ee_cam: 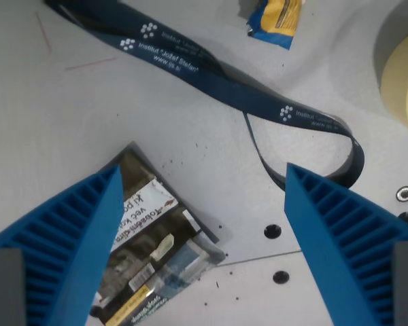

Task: Move above the blue bag

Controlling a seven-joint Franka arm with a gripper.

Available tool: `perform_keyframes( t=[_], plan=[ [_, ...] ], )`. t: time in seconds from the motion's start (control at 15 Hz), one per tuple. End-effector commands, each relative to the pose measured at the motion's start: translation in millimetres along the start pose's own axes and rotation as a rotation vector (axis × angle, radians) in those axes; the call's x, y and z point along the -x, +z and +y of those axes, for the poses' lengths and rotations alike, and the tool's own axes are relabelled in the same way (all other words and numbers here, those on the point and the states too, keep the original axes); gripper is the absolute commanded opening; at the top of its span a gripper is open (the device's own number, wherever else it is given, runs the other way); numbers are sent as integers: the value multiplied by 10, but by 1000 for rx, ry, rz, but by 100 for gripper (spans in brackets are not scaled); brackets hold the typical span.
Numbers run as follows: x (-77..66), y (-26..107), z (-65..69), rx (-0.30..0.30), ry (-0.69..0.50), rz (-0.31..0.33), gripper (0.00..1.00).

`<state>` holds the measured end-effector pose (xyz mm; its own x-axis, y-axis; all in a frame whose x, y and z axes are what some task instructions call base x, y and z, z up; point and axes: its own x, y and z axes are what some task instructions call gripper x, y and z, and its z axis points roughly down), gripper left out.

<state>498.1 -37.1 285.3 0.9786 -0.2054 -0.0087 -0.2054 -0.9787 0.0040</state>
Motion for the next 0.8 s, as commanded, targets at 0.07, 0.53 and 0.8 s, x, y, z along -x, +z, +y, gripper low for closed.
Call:
perform_keyframes(
  t=[0.07, 0.53, 0.8],
  plan=[
    [-93, 65, 50, 3, 101, 15, 100],
    [-286, 293, 199, 6, 213, 1, 100],
    [-420, 448, 297, 4, 274, -8, 100]
  ],
)
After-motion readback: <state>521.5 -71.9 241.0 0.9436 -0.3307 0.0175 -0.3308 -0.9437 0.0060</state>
